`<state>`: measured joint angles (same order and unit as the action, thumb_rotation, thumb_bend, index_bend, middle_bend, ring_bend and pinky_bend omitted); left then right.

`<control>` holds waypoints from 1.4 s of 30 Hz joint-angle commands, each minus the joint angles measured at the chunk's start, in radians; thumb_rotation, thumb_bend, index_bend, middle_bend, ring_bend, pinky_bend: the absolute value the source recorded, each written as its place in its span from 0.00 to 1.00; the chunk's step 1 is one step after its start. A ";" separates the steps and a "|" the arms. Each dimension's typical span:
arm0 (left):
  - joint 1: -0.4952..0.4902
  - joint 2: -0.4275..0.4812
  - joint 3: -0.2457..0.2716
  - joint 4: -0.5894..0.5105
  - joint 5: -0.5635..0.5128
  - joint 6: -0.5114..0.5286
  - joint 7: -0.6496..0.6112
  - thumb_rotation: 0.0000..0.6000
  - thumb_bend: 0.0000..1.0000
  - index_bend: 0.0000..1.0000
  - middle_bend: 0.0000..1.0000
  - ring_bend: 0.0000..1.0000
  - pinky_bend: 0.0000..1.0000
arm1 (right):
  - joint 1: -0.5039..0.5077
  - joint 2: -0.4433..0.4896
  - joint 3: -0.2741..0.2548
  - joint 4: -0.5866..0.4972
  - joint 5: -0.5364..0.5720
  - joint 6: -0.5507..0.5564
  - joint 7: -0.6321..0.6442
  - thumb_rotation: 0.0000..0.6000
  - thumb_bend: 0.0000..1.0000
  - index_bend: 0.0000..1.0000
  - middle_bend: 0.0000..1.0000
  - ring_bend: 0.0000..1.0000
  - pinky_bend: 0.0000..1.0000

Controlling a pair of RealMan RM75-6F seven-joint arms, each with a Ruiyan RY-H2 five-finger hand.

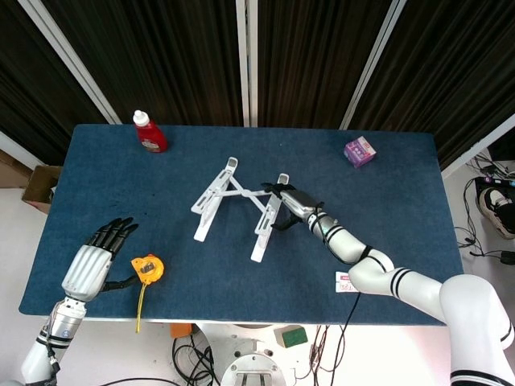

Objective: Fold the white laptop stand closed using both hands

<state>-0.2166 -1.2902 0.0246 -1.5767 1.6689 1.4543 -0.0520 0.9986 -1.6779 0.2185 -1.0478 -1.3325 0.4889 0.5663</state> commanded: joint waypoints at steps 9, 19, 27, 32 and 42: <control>-0.005 -0.006 0.002 0.003 0.010 0.000 0.000 1.00 0.00 0.11 0.07 0.04 0.16 | -0.049 0.103 -0.104 -0.170 -0.170 0.102 0.107 1.00 0.22 0.03 0.22 0.04 0.00; -0.003 0.000 0.006 -0.002 0.022 0.011 0.002 1.00 0.00 0.11 0.07 0.05 0.16 | -0.138 0.236 -0.181 -0.329 -0.252 0.290 0.071 1.00 0.21 0.03 0.21 0.04 0.00; 0.007 0.005 0.013 -0.010 0.037 0.031 0.008 1.00 0.00 0.11 0.07 0.05 0.16 | -0.164 0.272 -0.183 -0.500 -0.265 0.367 -0.031 1.00 0.03 0.03 0.13 0.00 0.00; 0.016 0.003 0.018 -0.005 0.040 0.043 0.001 1.00 0.00 0.11 0.07 0.05 0.16 | -0.176 0.171 -0.159 -0.496 -0.215 0.390 -0.116 1.00 0.02 0.01 0.11 0.00 0.00; 0.037 0.008 0.028 0.012 0.053 0.078 -0.018 1.00 0.00 0.11 0.07 0.05 0.16 | -0.188 -0.160 -0.078 -0.220 -0.149 0.518 -0.366 1.00 0.22 0.14 0.26 0.07 0.03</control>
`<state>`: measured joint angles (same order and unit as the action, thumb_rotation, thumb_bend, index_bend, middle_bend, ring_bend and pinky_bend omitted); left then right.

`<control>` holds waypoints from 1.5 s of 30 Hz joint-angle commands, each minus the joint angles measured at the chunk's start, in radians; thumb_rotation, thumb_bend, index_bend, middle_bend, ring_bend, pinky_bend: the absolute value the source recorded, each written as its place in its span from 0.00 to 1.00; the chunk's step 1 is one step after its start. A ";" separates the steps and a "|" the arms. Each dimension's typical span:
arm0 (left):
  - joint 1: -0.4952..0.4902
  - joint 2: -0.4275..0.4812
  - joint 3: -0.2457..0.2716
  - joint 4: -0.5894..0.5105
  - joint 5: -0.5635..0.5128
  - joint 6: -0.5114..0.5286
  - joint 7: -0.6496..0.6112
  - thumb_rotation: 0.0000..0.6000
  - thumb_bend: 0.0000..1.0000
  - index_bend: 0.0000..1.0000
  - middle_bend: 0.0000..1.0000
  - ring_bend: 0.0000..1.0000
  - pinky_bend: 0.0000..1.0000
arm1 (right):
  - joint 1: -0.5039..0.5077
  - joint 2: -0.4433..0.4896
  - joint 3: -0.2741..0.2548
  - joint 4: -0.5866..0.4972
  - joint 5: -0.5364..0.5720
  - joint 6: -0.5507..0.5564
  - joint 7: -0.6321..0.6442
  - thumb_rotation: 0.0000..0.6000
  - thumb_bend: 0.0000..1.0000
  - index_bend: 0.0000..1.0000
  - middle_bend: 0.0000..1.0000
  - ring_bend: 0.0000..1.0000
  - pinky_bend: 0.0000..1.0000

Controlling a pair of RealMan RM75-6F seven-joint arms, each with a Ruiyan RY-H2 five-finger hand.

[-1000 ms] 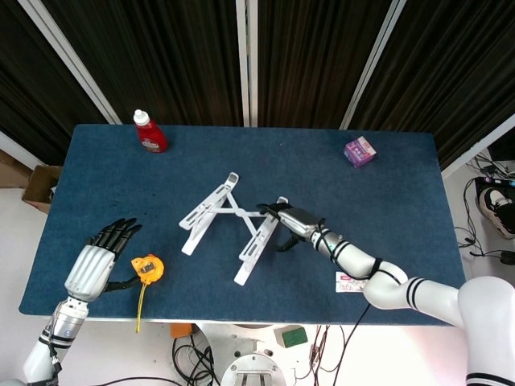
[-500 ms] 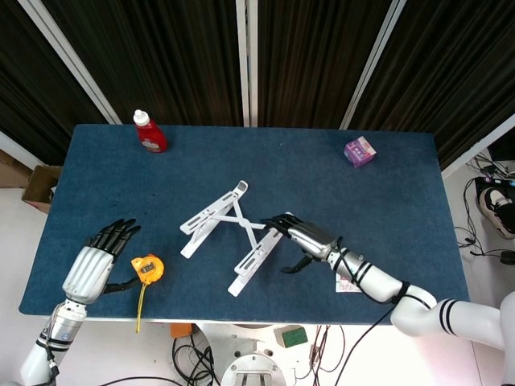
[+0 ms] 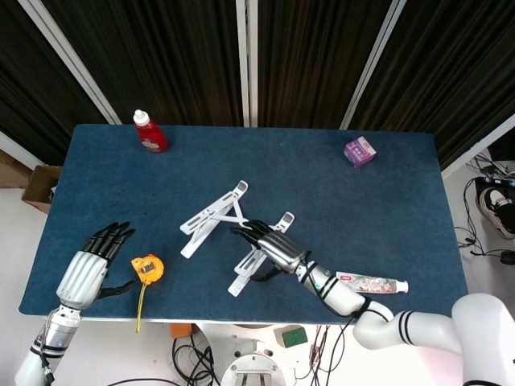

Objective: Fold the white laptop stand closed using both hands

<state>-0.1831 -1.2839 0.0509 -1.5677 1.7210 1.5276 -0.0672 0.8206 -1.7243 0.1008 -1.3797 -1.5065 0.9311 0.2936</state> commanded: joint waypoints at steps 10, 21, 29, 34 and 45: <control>0.015 0.000 0.006 0.011 0.007 0.017 -0.015 1.00 0.00 0.11 0.07 0.04 0.16 | -0.058 -0.140 0.071 0.126 0.029 0.192 -0.144 1.00 0.61 0.53 0.50 0.38 0.39; 0.007 -0.005 0.006 0.010 0.022 0.011 -0.013 1.00 0.00 0.11 0.07 0.04 0.16 | -0.120 -0.015 0.213 0.046 0.199 0.226 -0.168 1.00 0.58 0.49 0.45 0.35 0.30; 0.012 -0.011 0.008 0.027 0.023 0.018 -0.028 1.00 0.00 0.11 0.07 0.05 0.16 | -0.106 0.013 0.270 0.069 0.357 0.107 -0.169 1.00 0.53 0.21 0.27 0.15 0.14; 0.018 -0.010 0.008 0.035 0.018 0.025 -0.035 1.00 0.00 0.11 0.07 0.04 0.16 | -0.103 0.021 0.276 0.077 0.366 0.085 -0.141 1.00 0.53 0.01 0.13 0.02 0.02; 0.014 -0.011 0.007 0.038 0.021 0.020 -0.037 1.00 0.00 0.11 0.07 0.04 0.16 | -0.152 0.122 0.223 -0.041 0.203 0.163 -0.044 1.00 0.52 0.00 0.04 0.00 0.00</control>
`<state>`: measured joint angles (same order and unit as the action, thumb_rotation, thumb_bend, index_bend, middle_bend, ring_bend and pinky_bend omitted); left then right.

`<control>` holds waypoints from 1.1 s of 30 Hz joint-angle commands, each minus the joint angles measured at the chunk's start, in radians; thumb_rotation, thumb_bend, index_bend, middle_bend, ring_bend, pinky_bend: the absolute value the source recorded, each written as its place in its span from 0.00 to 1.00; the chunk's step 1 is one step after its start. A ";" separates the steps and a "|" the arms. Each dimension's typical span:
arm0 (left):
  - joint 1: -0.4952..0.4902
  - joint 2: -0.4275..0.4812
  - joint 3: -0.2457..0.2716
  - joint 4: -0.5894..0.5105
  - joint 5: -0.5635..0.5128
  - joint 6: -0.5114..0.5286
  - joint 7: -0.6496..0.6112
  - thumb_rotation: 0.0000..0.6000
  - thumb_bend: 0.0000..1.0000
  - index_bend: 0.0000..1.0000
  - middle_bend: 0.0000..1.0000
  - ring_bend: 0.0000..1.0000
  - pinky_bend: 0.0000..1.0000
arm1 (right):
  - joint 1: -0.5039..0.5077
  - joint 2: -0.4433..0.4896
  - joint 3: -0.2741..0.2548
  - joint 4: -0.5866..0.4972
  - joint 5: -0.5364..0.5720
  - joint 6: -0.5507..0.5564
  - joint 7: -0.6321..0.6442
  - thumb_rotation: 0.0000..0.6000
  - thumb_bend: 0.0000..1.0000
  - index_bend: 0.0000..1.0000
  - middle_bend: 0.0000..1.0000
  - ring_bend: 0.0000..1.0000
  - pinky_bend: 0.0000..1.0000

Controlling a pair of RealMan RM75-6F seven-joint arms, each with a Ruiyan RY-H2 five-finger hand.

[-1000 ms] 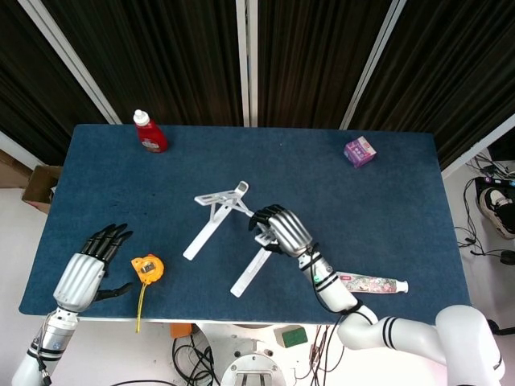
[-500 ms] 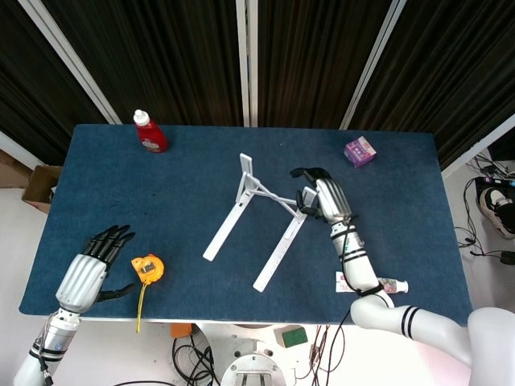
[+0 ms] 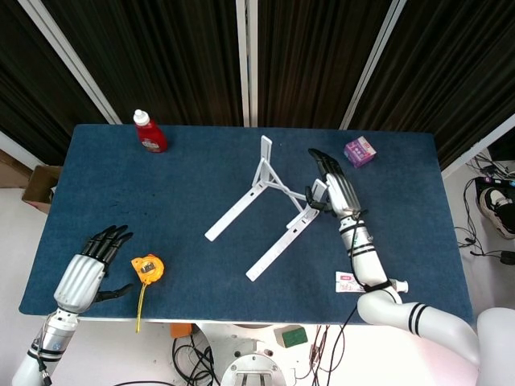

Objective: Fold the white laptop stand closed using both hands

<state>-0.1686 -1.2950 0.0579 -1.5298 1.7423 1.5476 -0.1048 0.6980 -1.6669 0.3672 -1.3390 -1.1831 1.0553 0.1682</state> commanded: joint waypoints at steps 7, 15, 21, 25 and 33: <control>-0.008 0.005 -0.003 -0.004 -0.003 -0.013 0.006 1.00 0.00 0.11 0.07 0.04 0.16 | -0.106 0.207 -0.151 -0.250 -0.319 0.146 0.158 1.00 0.52 0.00 0.03 0.00 0.00; -0.025 0.004 -0.009 -0.017 0.000 -0.033 0.018 1.00 0.00 0.11 0.07 0.04 0.16 | -0.141 0.264 -0.253 -0.348 -0.469 0.205 0.244 1.00 0.52 0.00 0.05 0.00 0.00; -0.030 0.000 -0.009 -0.024 0.001 -0.042 0.027 1.00 0.00 0.11 0.07 0.05 0.16 | -0.074 0.213 -0.242 -0.269 -0.374 0.053 0.363 1.00 0.52 0.00 0.05 0.00 0.00; -0.028 0.000 -0.007 -0.024 -0.004 -0.042 0.027 1.00 0.00 0.11 0.07 0.04 0.16 | -0.026 0.149 -0.227 -0.150 -0.340 -0.021 0.444 1.00 0.52 0.00 0.06 0.00 0.00; -0.020 0.004 -0.005 -0.017 -0.016 -0.037 0.018 1.00 0.00 0.11 0.07 0.05 0.16 | -0.002 0.056 -0.234 0.051 -0.271 -0.114 0.548 1.00 0.52 0.00 0.06 0.00 0.00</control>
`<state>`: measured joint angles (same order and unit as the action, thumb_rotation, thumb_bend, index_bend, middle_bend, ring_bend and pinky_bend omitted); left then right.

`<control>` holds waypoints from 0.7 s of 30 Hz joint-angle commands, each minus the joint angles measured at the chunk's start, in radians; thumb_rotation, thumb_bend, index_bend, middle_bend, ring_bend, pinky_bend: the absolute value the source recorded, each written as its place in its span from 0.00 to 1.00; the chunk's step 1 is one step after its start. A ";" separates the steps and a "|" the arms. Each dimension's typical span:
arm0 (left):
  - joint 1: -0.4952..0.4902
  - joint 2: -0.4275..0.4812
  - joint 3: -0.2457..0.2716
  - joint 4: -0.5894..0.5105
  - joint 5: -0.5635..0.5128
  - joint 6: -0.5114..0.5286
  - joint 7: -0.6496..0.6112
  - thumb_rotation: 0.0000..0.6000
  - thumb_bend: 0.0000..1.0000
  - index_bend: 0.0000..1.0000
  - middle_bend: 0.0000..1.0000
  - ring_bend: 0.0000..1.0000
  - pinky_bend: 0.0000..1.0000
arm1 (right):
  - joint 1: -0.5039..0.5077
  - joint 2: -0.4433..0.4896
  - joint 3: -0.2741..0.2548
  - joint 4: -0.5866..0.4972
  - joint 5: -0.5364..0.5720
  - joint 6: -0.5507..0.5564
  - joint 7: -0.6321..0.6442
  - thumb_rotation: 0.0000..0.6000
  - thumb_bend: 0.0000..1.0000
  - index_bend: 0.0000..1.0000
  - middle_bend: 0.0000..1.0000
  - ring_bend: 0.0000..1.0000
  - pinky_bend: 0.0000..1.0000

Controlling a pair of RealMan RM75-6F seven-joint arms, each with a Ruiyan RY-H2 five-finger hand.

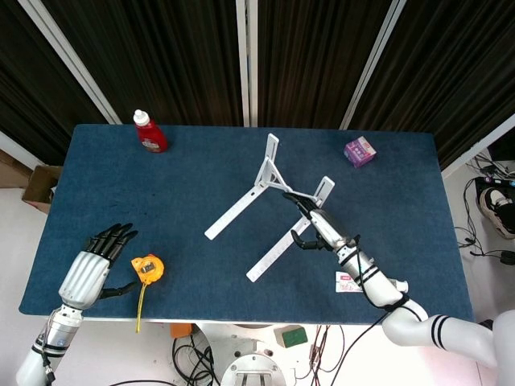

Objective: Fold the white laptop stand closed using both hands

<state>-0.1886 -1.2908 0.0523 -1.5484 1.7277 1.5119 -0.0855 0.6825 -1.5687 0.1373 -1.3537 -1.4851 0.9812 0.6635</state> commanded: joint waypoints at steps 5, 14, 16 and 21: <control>-0.005 -0.004 0.000 0.003 -0.002 -0.011 -0.001 1.00 0.00 0.11 0.07 0.05 0.16 | 0.022 -0.088 -0.010 0.156 0.035 -0.069 0.150 1.00 0.53 0.00 0.07 0.00 0.00; -0.009 -0.003 -0.002 0.001 -0.006 -0.017 0.000 1.00 0.00 0.11 0.07 0.05 0.16 | 0.038 -0.134 -0.028 0.255 0.009 -0.088 0.218 1.00 0.54 0.00 0.07 0.00 0.00; -0.009 -0.004 -0.001 0.004 -0.008 -0.018 -0.002 1.00 0.00 0.11 0.07 0.05 0.16 | 0.037 -0.130 -0.033 0.253 0.001 -0.081 0.214 1.00 0.54 0.00 0.07 0.00 0.00; -0.011 -0.007 -0.002 0.009 -0.008 -0.020 -0.006 1.00 0.00 0.11 0.07 0.05 0.16 | 0.041 -0.125 -0.032 0.213 -0.021 -0.051 0.206 1.00 0.54 0.00 0.07 0.00 0.00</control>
<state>-0.1994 -1.2975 0.0505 -1.5396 1.7194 1.4915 -0.0912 0.7209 -1.6946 0.1051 -1.1285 -1.4982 0.9224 0.8710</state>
